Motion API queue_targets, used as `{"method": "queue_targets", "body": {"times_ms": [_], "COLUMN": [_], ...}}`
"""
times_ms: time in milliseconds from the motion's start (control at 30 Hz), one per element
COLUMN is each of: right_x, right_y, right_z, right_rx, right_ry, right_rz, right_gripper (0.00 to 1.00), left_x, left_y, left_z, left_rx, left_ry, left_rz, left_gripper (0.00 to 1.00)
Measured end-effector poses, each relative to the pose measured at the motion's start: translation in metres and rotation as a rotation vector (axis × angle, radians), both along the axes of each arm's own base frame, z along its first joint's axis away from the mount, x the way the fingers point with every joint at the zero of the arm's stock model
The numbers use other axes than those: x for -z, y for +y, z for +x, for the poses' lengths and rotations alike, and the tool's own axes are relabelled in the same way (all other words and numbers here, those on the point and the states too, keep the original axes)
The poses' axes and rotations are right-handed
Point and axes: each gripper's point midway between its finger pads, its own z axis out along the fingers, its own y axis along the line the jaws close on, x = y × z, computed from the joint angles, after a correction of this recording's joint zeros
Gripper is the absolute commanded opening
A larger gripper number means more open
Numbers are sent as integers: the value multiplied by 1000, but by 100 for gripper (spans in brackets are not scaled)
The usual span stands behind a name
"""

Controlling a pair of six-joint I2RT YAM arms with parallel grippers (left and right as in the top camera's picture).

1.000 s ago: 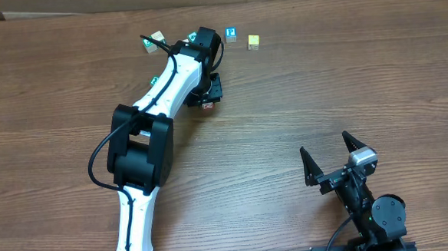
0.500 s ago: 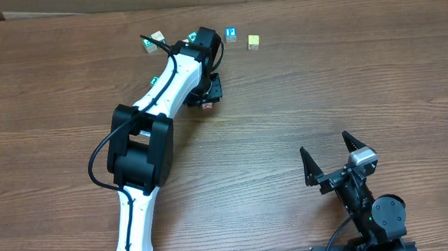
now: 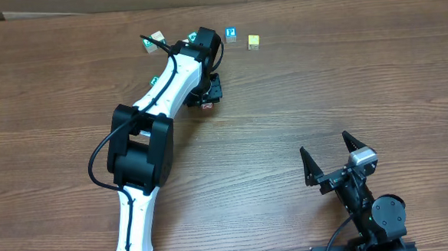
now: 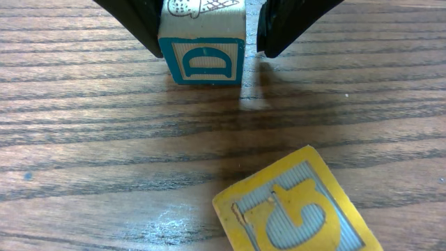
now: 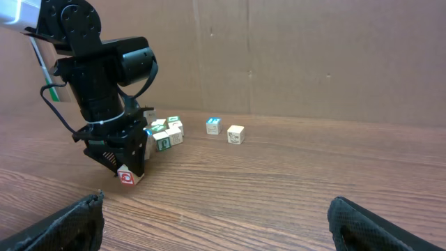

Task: Form a horizontal line
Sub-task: 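Close the left gripper on the teal D block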

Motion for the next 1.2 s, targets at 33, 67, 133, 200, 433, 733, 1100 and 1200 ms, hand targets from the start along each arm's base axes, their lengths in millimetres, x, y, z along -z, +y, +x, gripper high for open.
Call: {"method": "queue_targets", "body": {"times_ms": [33, 67, 133, 200, 433, 733, 1100, 1200], "right_x": [0, 0, 0, 0, 0, 0, 0, 0], "right_y": [0, 0, 0, 0, 0, 0, 0, 0], "right_z": [0, 0, 0, 0, 0, 0, 0, 0], "right_rx": [0, 0, 0, 0, 0, 0, 0, 0], "right_ry": [0, -1, 0, 0, 0, 0, 0, -1], "right_rz": [0, -1, 0, 0, 0, 0, 0, -1], "right_gripper": [100, 100, 100, 100, 100, 100, 100, 100], "left_x": [0, 0, 0, 1, 6, 6, 6, 6], "left_y": [0, 0, 1, 1, 2, 2, 4, 4], "left_z": [0, 0, -1, -3, -4, -2, -4, -4], "left_rx": [0, 0, 0, 0, 0, -1, -1, -1], "left_ry": [0, 1, 6, 10, 10, 2, 11, 11], "left_rz": [0, 0, 2, 4, 7, 10, 17, 20], "left_gripper": [40, 40, 40, 41, 40, 40, 41, 42]}}
